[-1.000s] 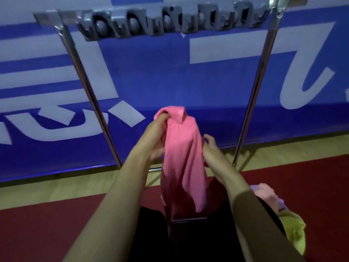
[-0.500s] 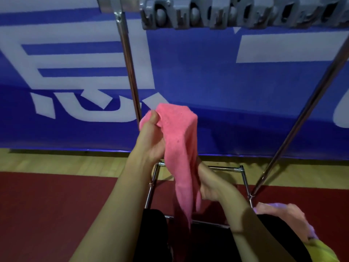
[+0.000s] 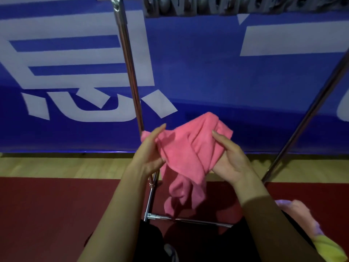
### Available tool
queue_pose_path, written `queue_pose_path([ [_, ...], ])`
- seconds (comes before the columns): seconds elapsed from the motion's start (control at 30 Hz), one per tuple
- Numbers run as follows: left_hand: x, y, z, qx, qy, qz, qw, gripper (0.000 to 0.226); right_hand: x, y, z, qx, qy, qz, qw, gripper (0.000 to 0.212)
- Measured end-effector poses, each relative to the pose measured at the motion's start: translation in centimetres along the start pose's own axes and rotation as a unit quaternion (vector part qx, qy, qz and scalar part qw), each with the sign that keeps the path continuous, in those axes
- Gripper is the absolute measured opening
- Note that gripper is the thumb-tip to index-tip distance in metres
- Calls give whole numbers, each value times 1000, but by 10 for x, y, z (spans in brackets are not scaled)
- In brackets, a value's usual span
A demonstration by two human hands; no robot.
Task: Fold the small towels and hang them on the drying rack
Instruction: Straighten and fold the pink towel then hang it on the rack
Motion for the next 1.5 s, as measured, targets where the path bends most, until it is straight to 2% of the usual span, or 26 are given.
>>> queue_pose_path([
  [0.07,6,-4,-11,17,-163,33,986,60,8,0,0,-24,-26,34,999,46],
  [0.13,13,-7,-13,34,-254,53,965,71,19,0,2,-35,-52,64,996,30],
  [0.23,22,1,-21,77,-305,82,946,62,35,1,9,-64,-71,107,990,34],
  [0.37,25,-8,-29,10,-288,-24,957,52,51,2,12,-46,-36,160,985,38],
  [0.4,24,-11,-29,-2,-264,-52,963,48,55,2,16,-61,7,176,982,40],
  [0.43,21,-12,-29,-9,-240,-74,968,43,58,3,24,-101,96,185,973,43],
  [0.47,18,-13,-28,-15,-221,-91,971,37,60,5,32,-149,221,173,948,46],
  [0.5,14,-12,-28,-20,-210,-105,972,31,58,7,38,-182,338,140,913,46],
  [0.53,11,-11,-27,-26,-209,-118,970,26,54,7,47,-191,403,93,890,40],
  [0.57,8,-9,-28,-32,-218,-130,967,23,49,7,53,-194,420,60,885,29],
  [0.63,6,-6,-25,-53,-269,-157,949,20,51,11,55,-196,358,76,910,9],
  [0.67,6,-6,-22,-71,-303,-173,934,17,58,11,57,-198,288,98,932,7],
  [0.73,3,-6,-16,-111,-351,-201,908,13,69,10,62,-189,128,122,966,24],
  [0.77,1,-7,-13,-128,-362,-212,899,14,71,8,67,-203,118,118,965,39],
  [0.8,0,-7,-10,-144,-369,-223,891,15,70,8,72,-242,178,104,948,50],
  [0.87,-5,-6,-3,-173,-385,-242,874,18,63,9,81,-330,318,67,887,64],
  [0.9,-7,-5,1,-188,-398,-251,862,20,60,10,81,-349,336,62,872,69],
  [0.97,-11,-3,11,-223,-417,-270,839,24,66,10,79,-340,269,104,895,76],
  [1.07,-17,2,21,-267,-396,-274,835,23,85,16,75,-295,144,177,928,53],
  [1.1,-19,6,22,-278,-376,-274,840,23,86,18,74,-281,136,176,934,47],
  [1.17,-24,11,24,-298,-337,-284,847,23,83,23,74,-268,190,158,931,42],
  [1.2,-27,13,26,-307,-324,-289,847,23,83,25,75,-273,252,151,916,43],
  [1.3,-30,14,33,-326,-308,-289,846,24,90,31,81,-339,467,149,803,39],
  [1.33,-31,14,34,-330,-317,-286,842,24,91,32,82,-346,489,156,785,35],
  [1.4,-33,14,36,-327,-350,-279,832,22,91,31,85,-339,477,165,794,27],
  [1.5,-31,7,43,-320,-423,-235,814,22,92,29,85,-318,400,164,844,21],
])
Point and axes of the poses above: each hand's wrist, its own y-axis away from the middle knuckle, its own z-axis out of the back of the hand, x = y × z, the point moved 4 cm from there along -y, towards the middle knuckle, and after that the axes turned 7 degrees about -y, right-handed, at the moved point
